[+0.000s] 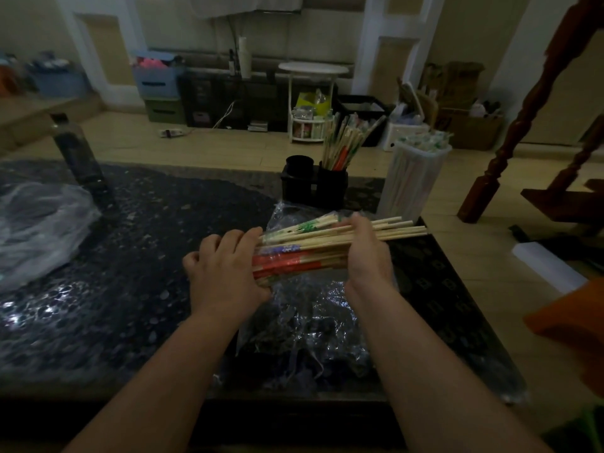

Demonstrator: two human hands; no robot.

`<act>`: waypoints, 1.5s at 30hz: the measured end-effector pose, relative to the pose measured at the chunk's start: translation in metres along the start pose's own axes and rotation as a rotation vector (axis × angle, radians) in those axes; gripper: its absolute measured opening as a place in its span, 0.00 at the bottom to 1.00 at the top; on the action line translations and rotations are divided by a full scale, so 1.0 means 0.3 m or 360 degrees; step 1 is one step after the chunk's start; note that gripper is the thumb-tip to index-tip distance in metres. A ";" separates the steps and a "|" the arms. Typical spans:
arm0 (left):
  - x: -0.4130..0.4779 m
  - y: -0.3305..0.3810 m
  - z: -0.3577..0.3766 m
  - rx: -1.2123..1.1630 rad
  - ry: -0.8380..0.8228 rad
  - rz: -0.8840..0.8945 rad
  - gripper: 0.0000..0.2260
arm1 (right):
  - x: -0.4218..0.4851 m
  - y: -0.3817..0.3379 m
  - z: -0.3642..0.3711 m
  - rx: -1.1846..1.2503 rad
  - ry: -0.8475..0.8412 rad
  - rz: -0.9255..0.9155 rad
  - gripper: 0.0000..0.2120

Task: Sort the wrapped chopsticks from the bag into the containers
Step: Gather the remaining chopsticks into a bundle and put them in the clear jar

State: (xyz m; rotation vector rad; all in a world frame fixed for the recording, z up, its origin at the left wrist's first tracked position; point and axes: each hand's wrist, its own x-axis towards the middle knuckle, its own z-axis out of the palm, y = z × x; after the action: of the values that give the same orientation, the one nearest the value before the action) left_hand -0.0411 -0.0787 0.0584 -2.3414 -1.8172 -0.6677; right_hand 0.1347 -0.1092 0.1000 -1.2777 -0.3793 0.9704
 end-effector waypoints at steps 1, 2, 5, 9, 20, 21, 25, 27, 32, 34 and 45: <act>-0.001 0.002 0.001 0.0001 0.0004 0.0006 0.43 | 0.000 0.000 -0.001 0.0000 0.0019 -0.0021 0.14; -0.001 0.005 0.002 0.0001 0.0007 0.0011 0.43 | 0.001 0.003 -0.002 0.0003 0.0043 -0.0044 0.13; -0.004 0.012 0.004 -0.0008 0.0020 0.0020 0.43 | 0.010 0.016 -0.002 -0.0007 0.0113 -0.0152 0.07; -0.008 0.016 0.005 -0.0029 0.0034 0.0040 0.43 | 0.023 0.031 0.008 0.0012 0.0242 -0.0251 0.04; -0.003 0.007 0.013 -0.0026 0.0006 0.0001 0.44 | 0.023 0.008 -0.005 0.0112 -0.0064 -0.0029 0.10; -0.003 0.004 0.012 -0.0010 0.0014 -0.0001 0.44 | 0.019 0.010 -0.008 0.0081 -0.0112 -0.0020 0.08; -0.001 0.005 0.008 0.0001 0.0006 -0.0007 0.44 | 0.008 0.016 -0.005 0.0024 -0.0137 -0.0012 0.11; -0.001 0.009 0.006 -0.0016 -0.0004 -0.0021 0.44 | 0.008 0.015 0.000 0.0025 -0.0104 -0.0017 0.13; -0.015 0.028 0.010 -0.0061 0.0001 0.0019 0.42 | 0.026 0.063 0.028 -0.0123 0.0106 -0.0231 0.13; -0.021 0.036 0.013 -0.0106 -0.0043 0.0007 0.42 | 0.023 0.077 0.032 -0.0247 0.0156 -0.0331 0.24; -0.005 0.027 0.019 -0.0214 -0.0133 -0.0106 0.44 | 0.028 0.017 0.002 0.0061 0.0064 -0.0191 0.11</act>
State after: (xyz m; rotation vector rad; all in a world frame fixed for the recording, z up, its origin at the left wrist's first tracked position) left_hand -0.0324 -0.0805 0.0542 -2.4369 -1.9507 -0.7327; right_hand 0.1370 -0.1025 0.0933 -1.2243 -0.3997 0.8456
